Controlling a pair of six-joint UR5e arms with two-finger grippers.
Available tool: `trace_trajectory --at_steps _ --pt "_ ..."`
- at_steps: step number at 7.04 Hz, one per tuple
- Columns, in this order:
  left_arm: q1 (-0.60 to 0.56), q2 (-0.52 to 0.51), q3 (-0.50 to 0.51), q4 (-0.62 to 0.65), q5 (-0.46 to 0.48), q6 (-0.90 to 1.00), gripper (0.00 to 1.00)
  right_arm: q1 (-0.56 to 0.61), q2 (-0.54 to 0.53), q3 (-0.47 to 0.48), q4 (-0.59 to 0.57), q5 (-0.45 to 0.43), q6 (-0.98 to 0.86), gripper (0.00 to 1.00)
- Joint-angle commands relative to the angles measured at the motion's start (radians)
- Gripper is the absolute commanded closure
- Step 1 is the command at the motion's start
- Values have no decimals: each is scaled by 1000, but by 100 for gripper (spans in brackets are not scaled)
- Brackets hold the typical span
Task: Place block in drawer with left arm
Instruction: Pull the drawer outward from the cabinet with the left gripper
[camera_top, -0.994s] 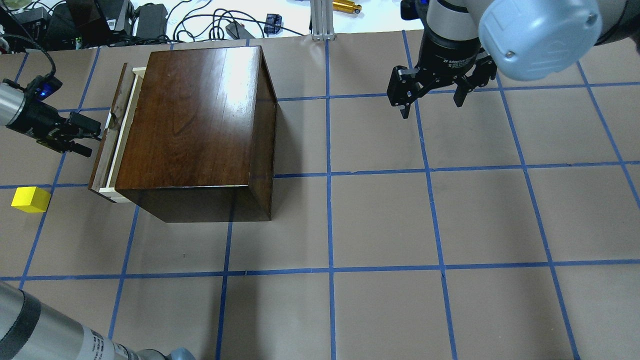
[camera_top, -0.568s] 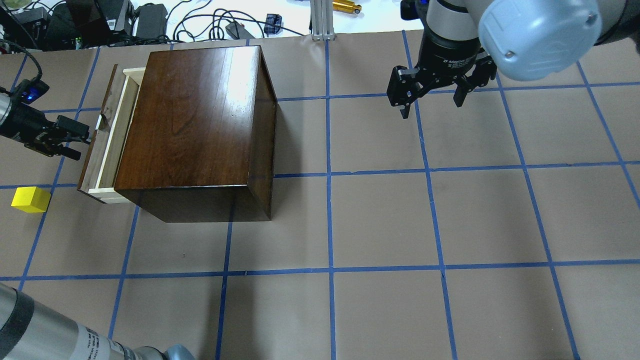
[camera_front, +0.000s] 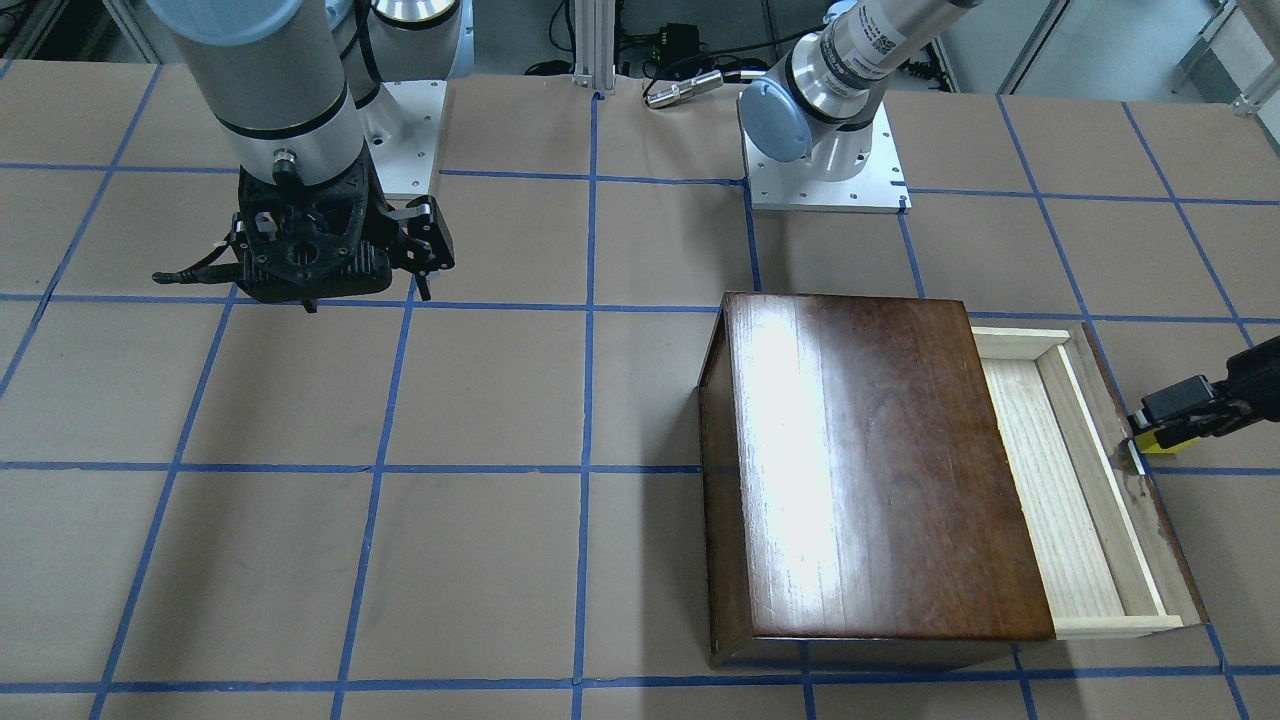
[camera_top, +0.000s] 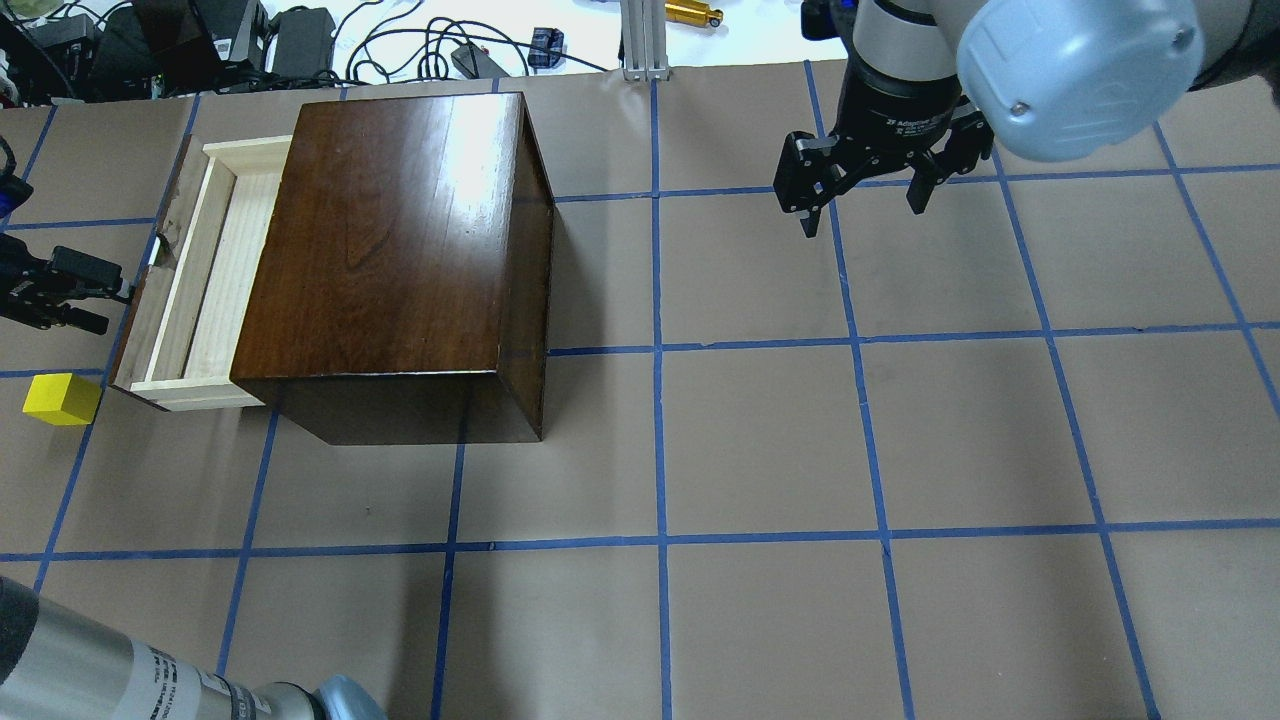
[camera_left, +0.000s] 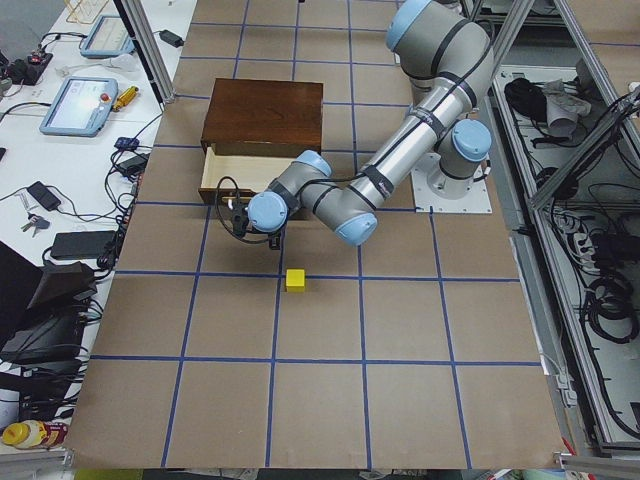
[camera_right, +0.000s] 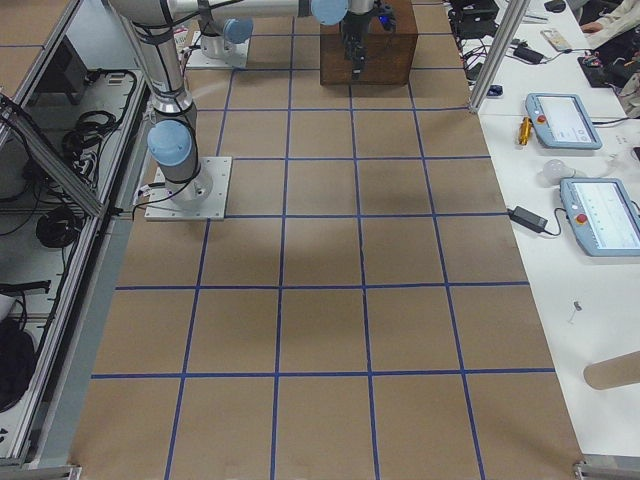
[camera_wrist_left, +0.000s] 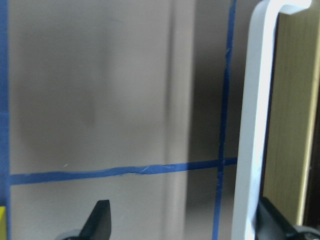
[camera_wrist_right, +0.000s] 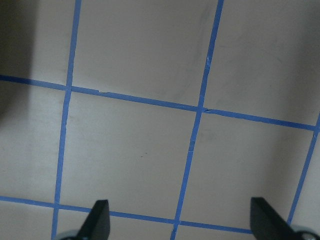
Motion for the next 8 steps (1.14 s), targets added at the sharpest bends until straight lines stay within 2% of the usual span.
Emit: trace_trajectory --at_steps 1,2,4,8 --pt "14 1 0 0 0 1 0 0 0 0 0 0 0 0" --pt "13 20 2 -2 2 -2 0 0 0 0 0 0 0 0" --pt "8 92 29 -29 75 -2 0 0 0 0 0 0 -1 0" --pt "5 341 22 -242 138 -4 0 0 0 0 0 0 0 0"
